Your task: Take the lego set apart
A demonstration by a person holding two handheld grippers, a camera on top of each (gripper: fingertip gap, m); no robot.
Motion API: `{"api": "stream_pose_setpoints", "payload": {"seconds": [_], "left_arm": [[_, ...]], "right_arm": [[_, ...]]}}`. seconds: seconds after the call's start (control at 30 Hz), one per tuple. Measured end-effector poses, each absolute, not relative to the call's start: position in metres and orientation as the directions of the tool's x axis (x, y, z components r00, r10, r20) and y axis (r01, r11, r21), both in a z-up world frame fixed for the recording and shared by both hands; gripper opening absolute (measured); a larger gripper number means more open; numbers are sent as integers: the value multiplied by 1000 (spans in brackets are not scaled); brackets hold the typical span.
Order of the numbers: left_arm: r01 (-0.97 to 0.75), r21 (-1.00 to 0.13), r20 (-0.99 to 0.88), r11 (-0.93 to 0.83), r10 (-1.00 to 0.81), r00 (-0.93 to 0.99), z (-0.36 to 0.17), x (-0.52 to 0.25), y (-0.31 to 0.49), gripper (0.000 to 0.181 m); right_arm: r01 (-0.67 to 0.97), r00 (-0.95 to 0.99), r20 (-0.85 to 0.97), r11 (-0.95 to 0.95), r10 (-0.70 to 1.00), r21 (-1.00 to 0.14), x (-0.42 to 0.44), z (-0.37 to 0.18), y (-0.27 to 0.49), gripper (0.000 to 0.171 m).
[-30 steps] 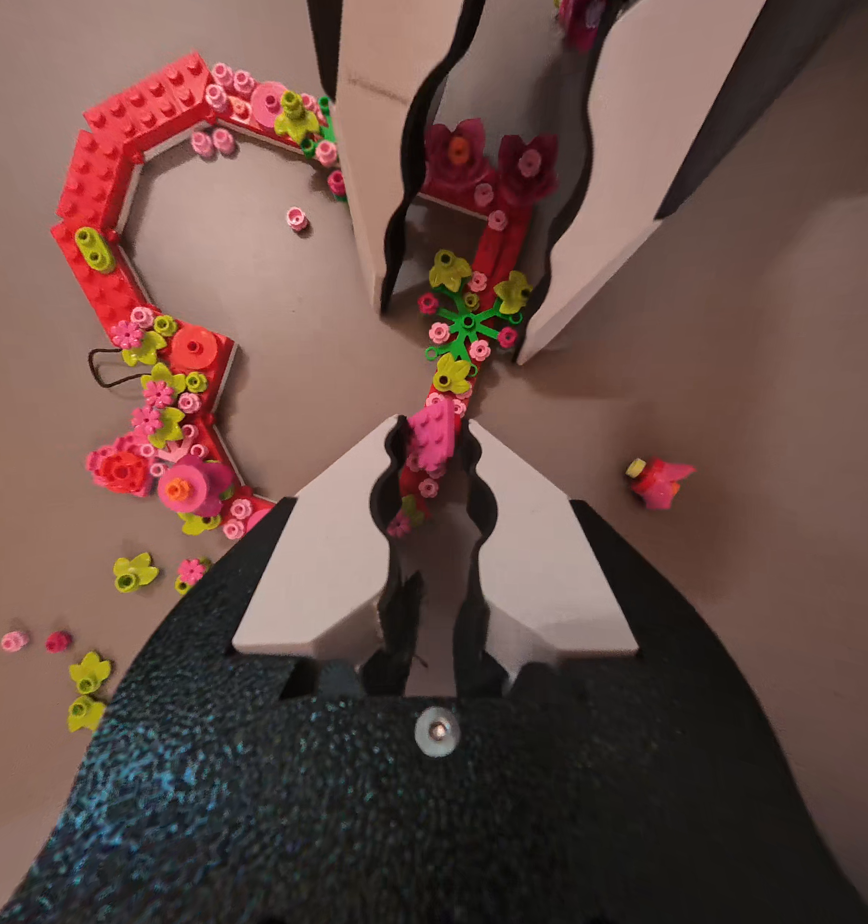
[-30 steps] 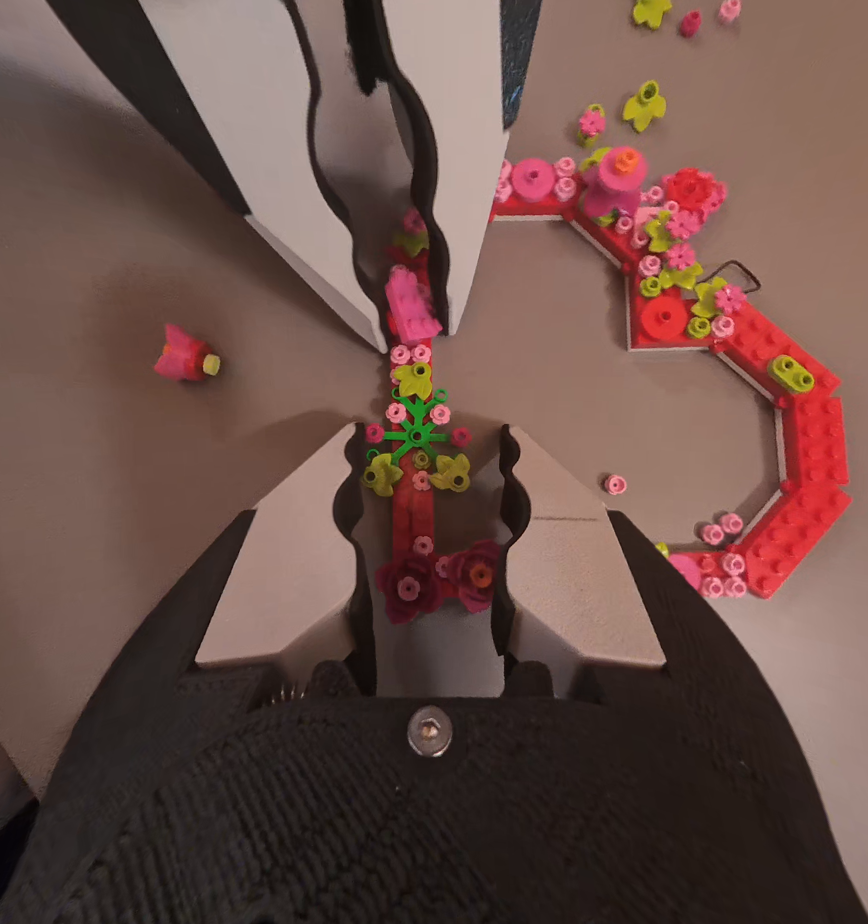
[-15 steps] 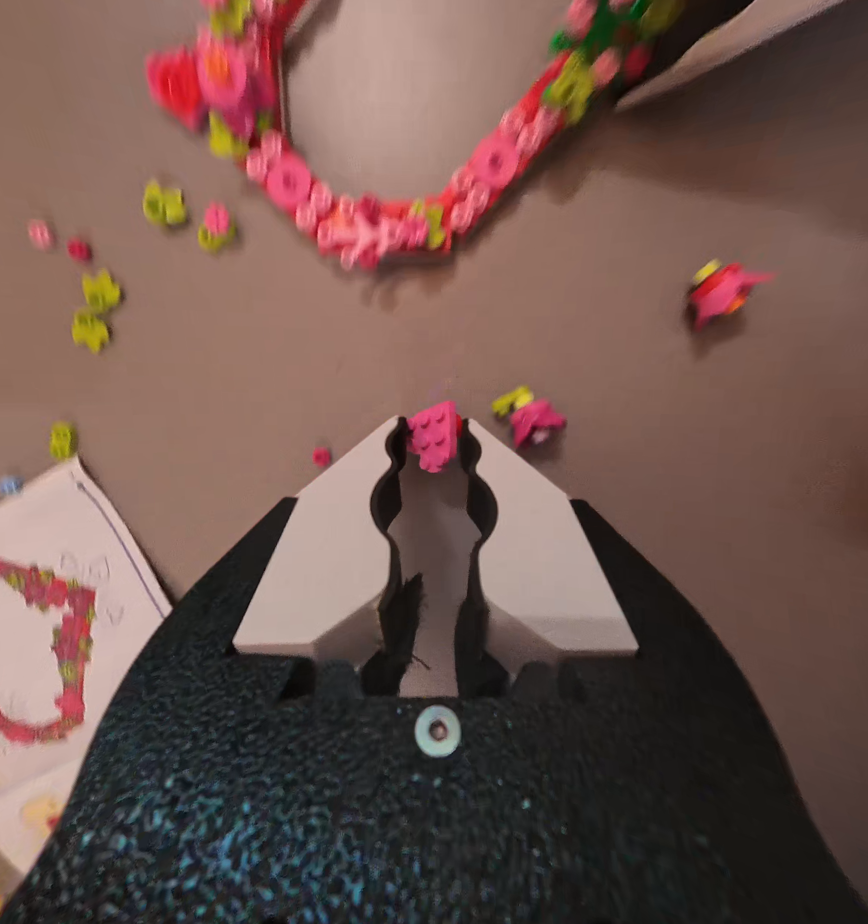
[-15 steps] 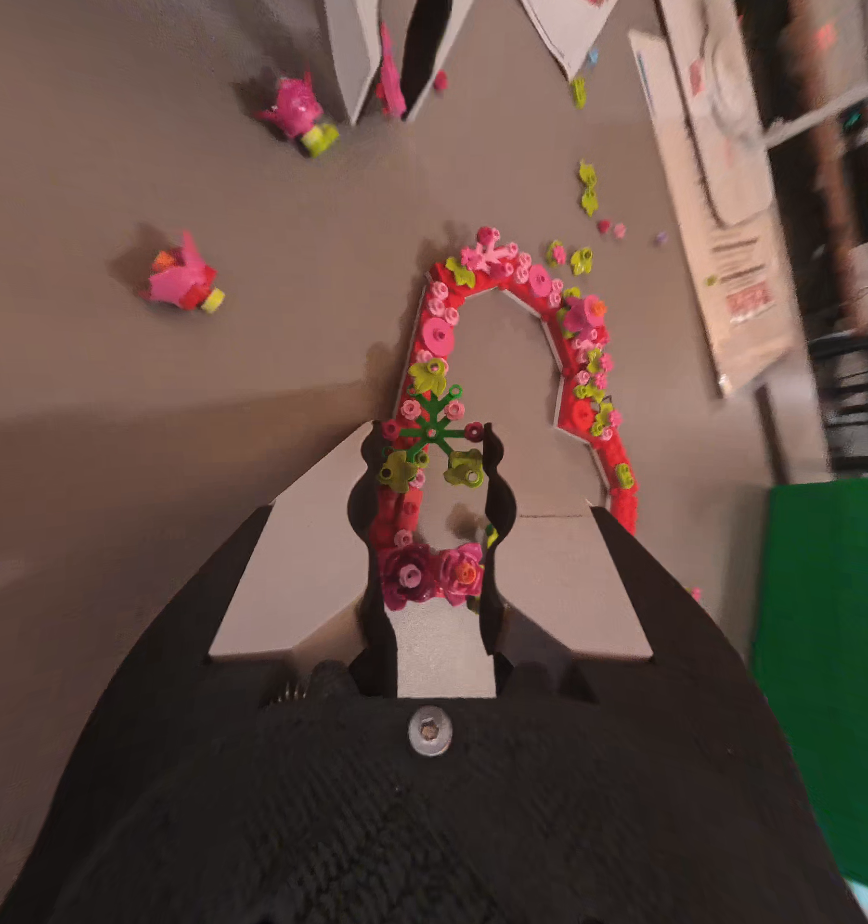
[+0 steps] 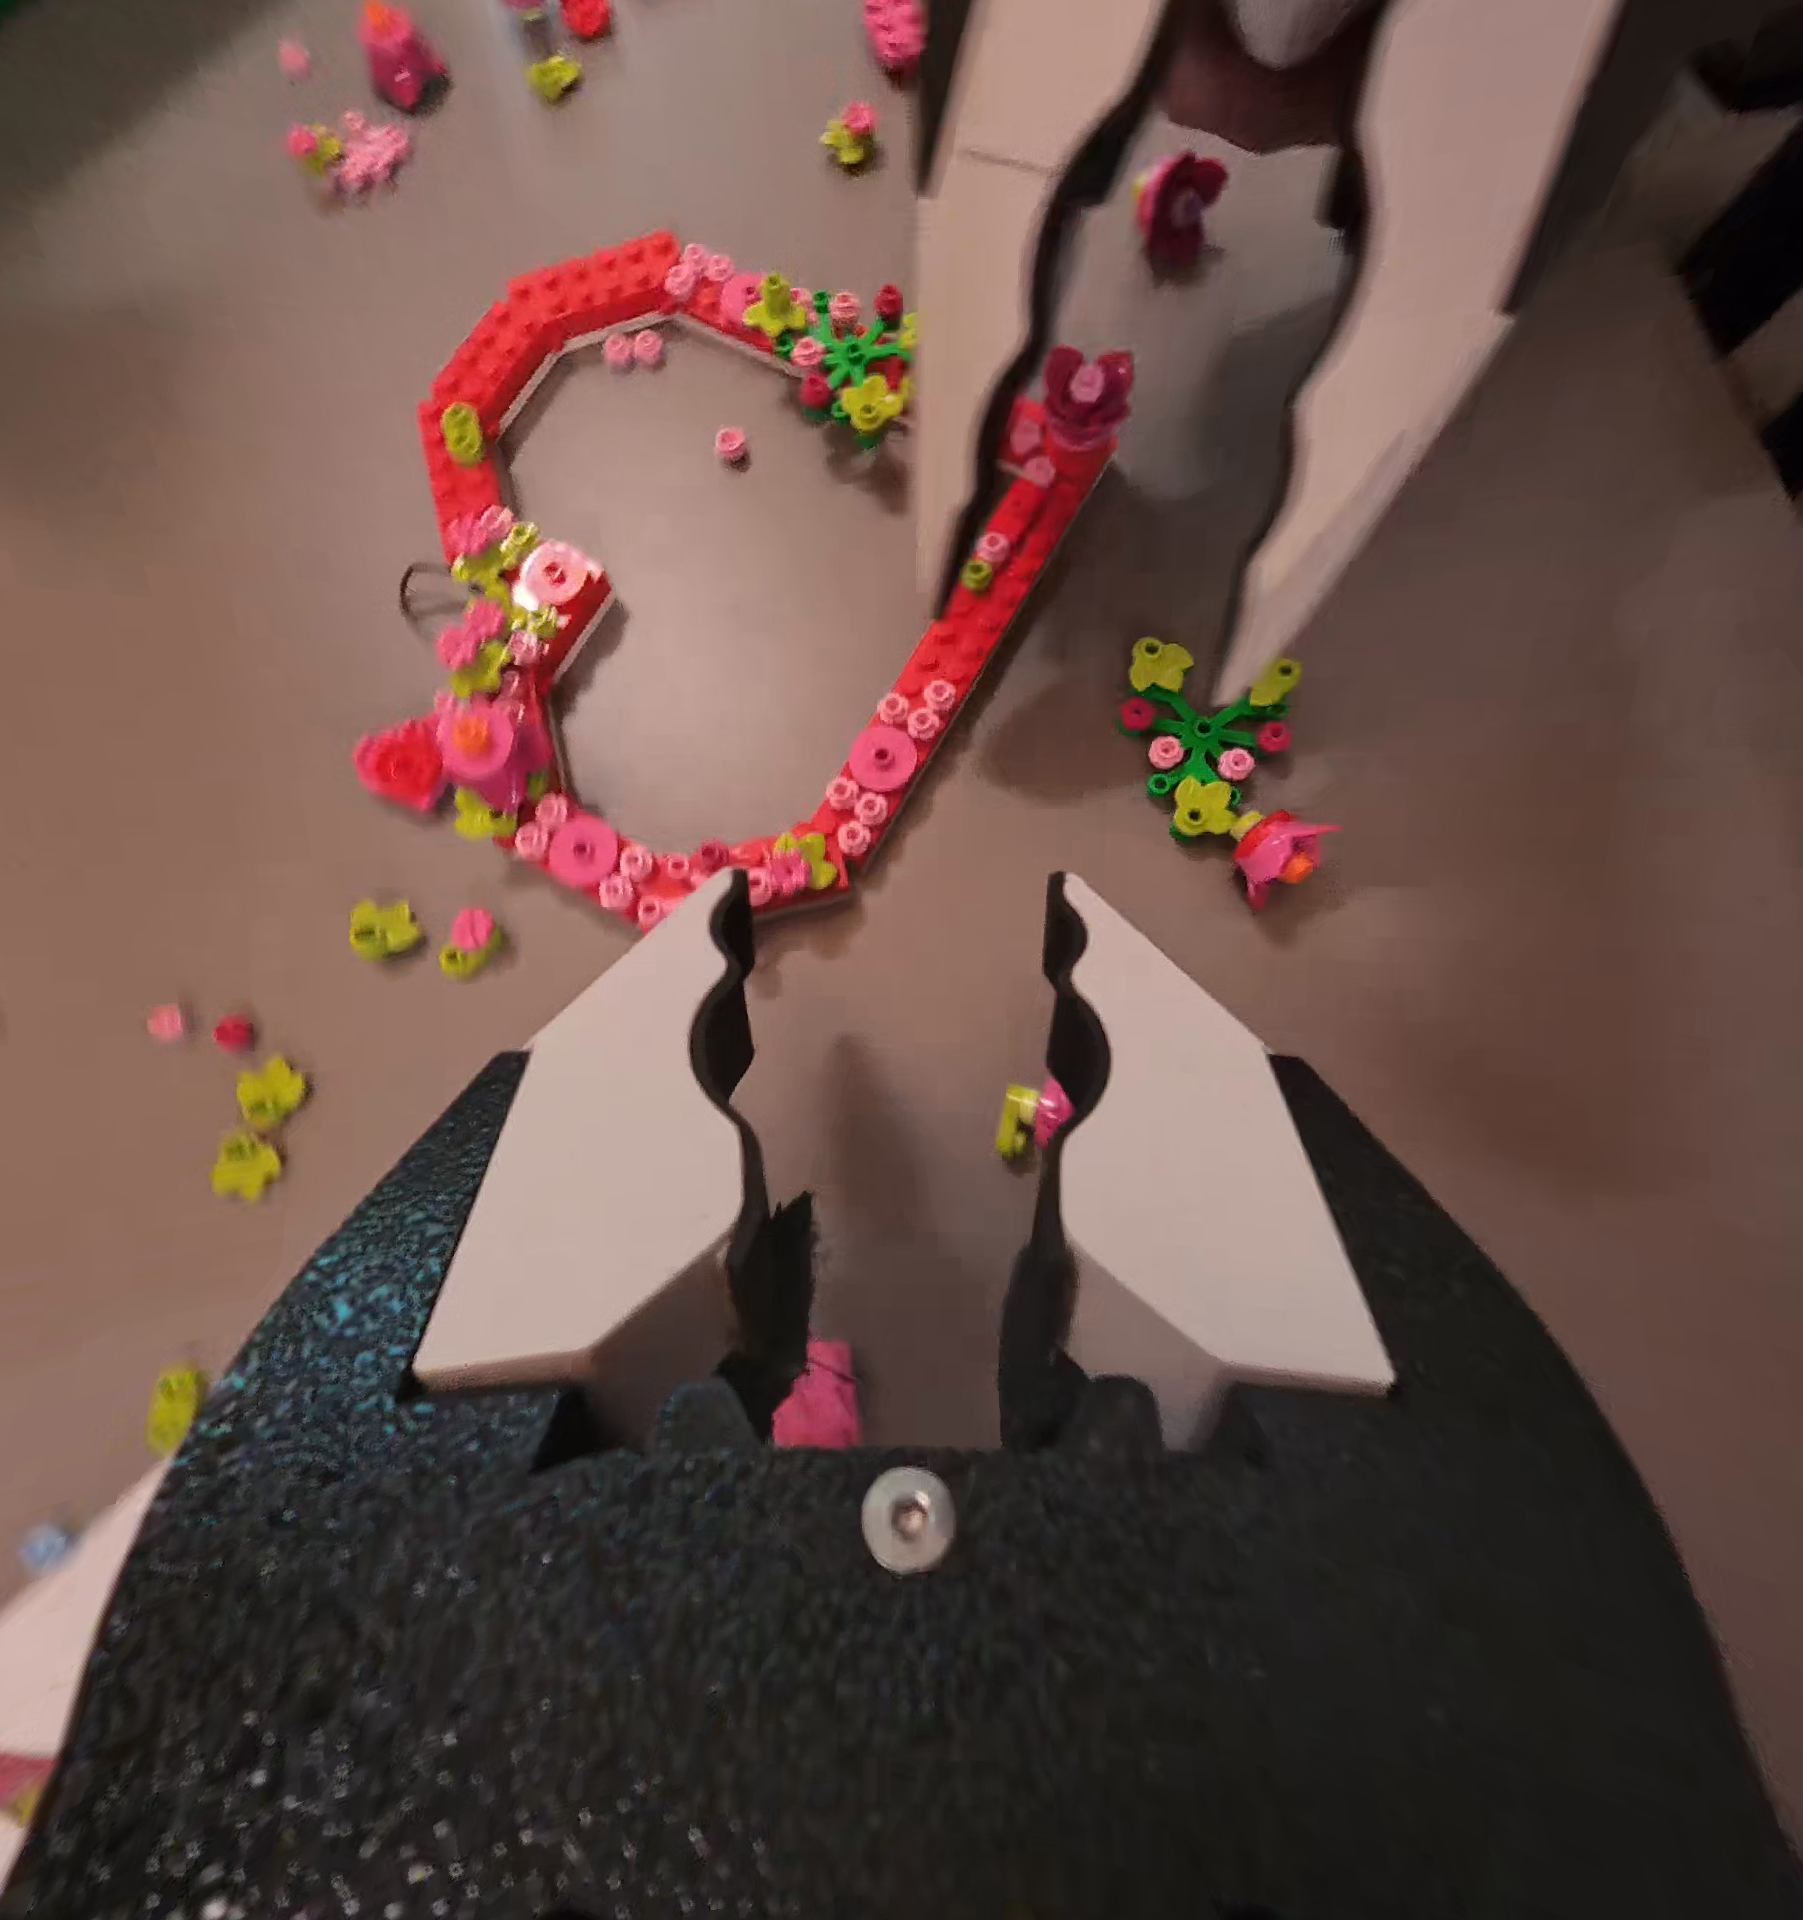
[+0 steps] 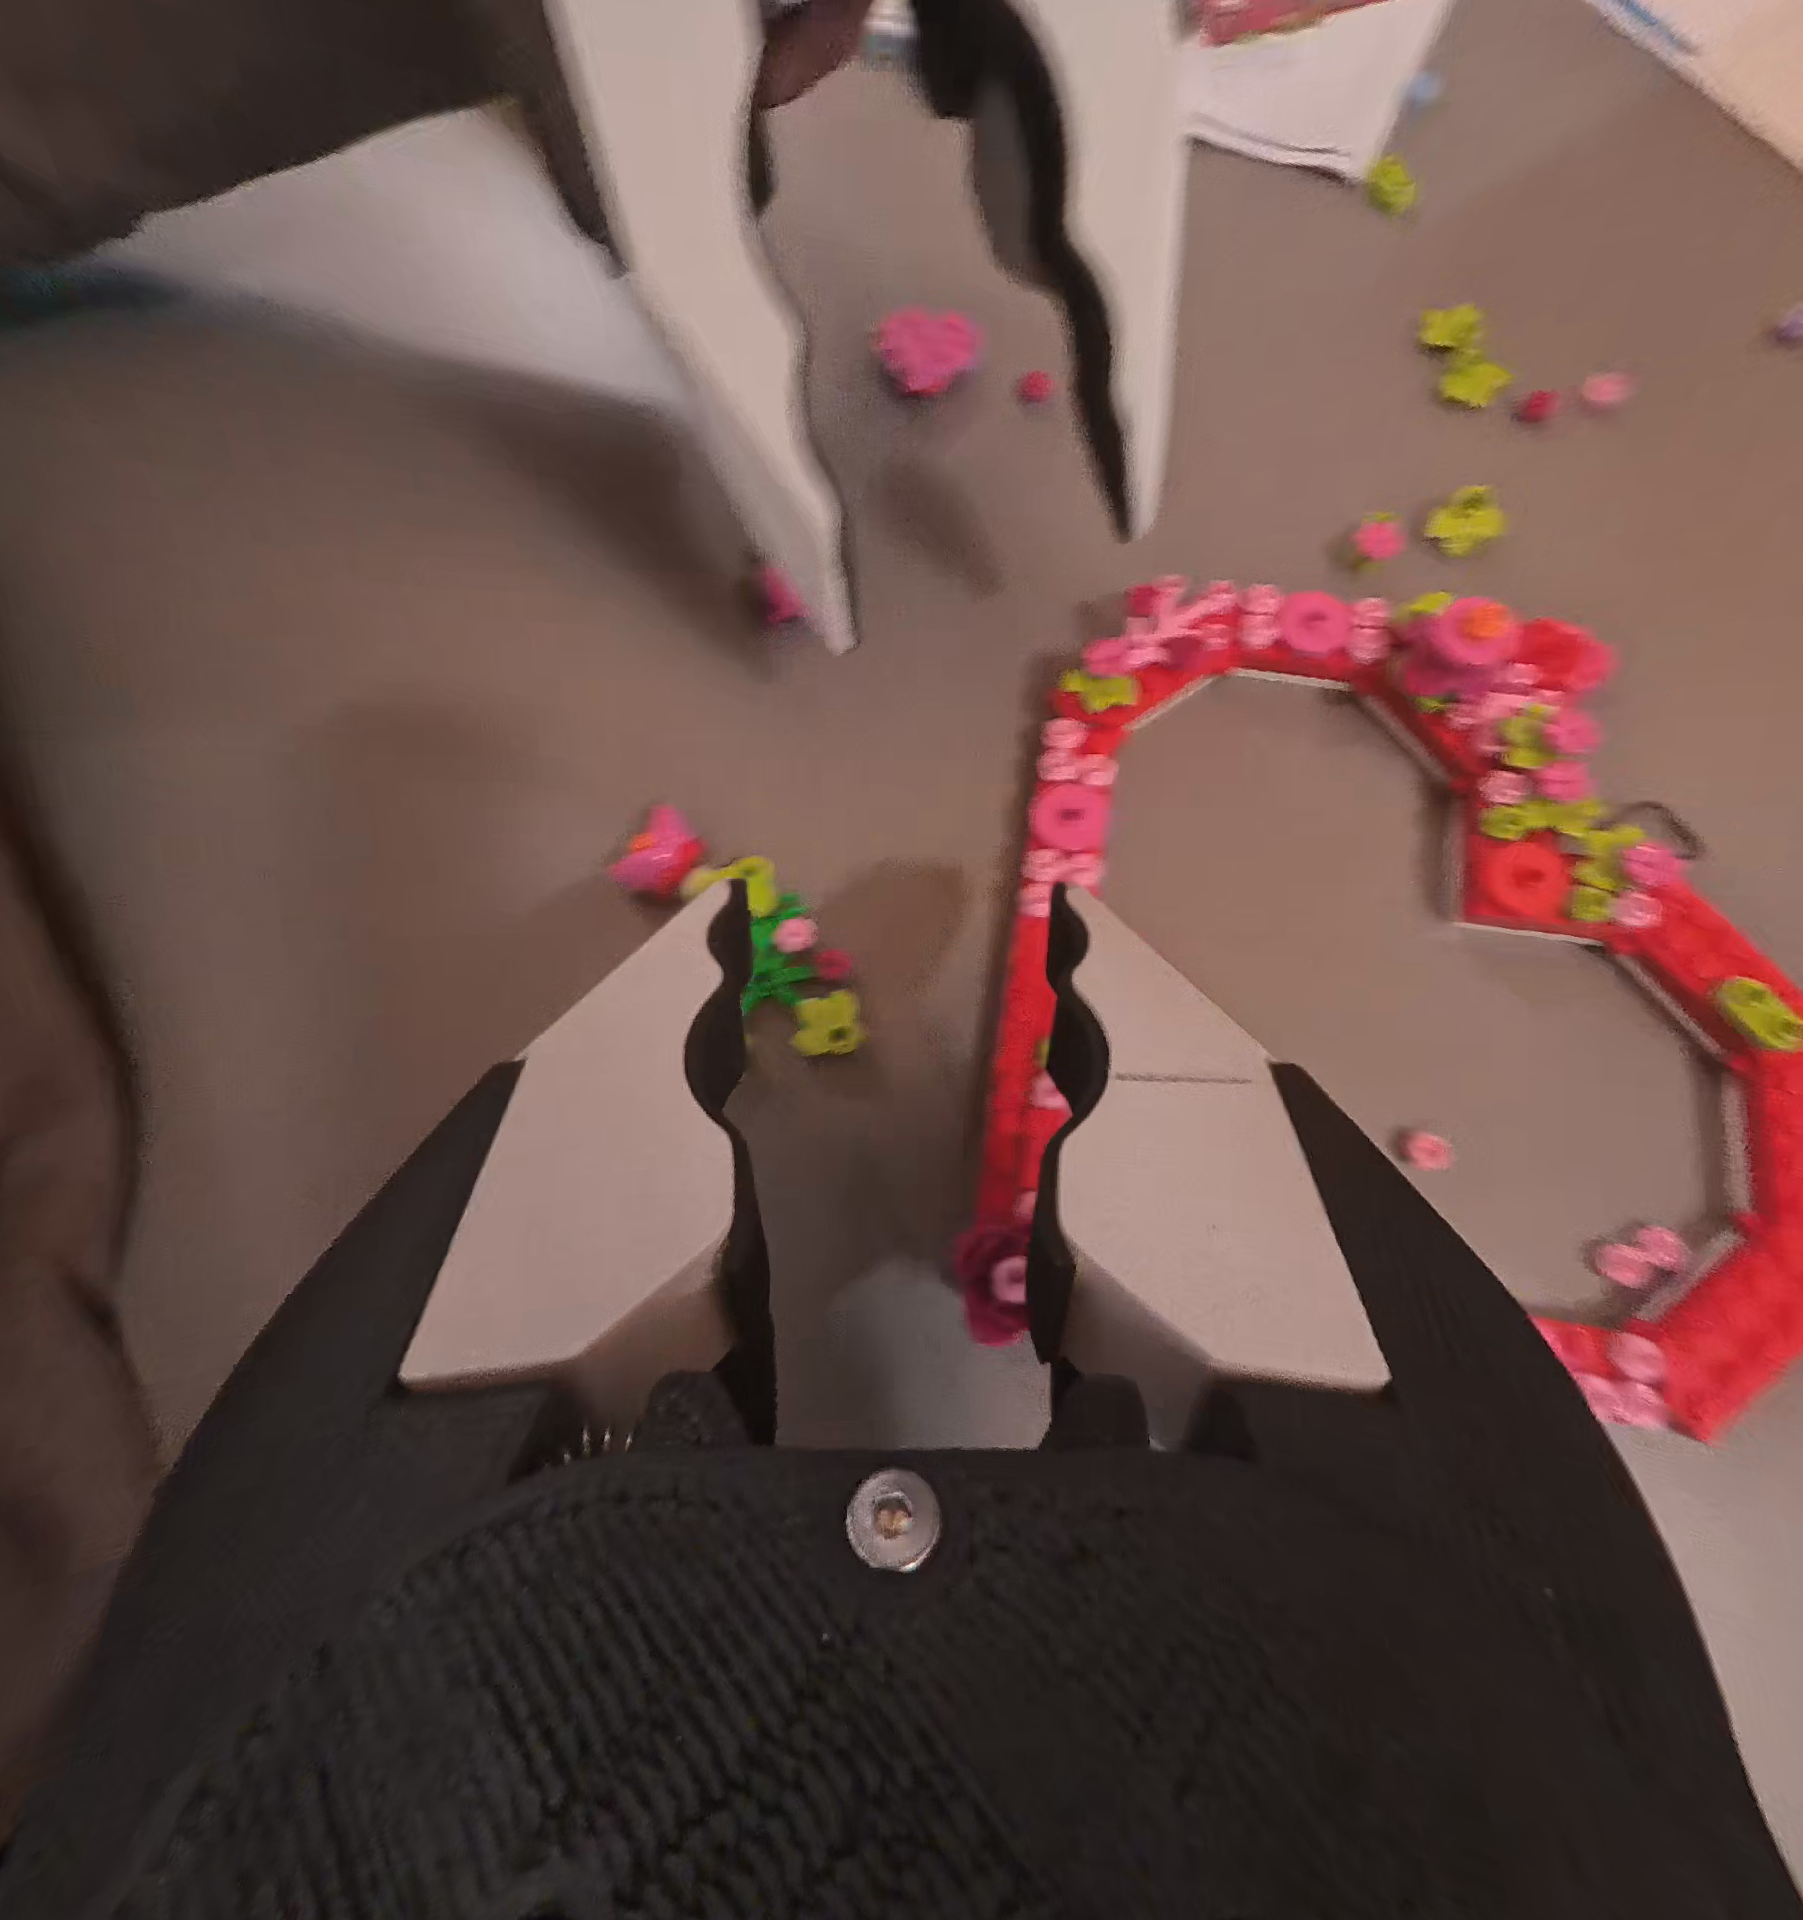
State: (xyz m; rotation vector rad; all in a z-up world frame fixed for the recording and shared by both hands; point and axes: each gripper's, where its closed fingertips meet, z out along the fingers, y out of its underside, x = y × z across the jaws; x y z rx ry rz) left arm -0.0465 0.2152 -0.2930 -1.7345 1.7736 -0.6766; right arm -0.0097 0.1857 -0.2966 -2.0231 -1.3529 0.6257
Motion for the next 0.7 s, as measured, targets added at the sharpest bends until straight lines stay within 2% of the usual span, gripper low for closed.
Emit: {"api": "stream_pose_setpoints", "payload": {"seconds": [0.03,0.2,0.4,0.57,0.7], "left_arm": [[-726,-682,-67,88,-996,-58,-295,-42,216,53],[-776,-555,-101,299,-951,-294,-308,-36,221,53],[-824,-377,-60,422,-899,-433,-322,-43,225,50],[-812,-328,-85,483,-871,-484,-324,-38,226,31],[-804,-295,-104,516,-854,-510,-328,-37,227,21]], "right_arm": [[642,394,-33,-301,918,-705,-9,-300,196,53],[681,465,-30,-379,885,-626,-15,-325,219,48],[737,403,2,-324,915,-593,-18,-327,215,35],[753,340,-5,-275,940,-598,-11,-327,208,16],[743,322,10,-246,947,-622,-10,-327,206,16]]}}
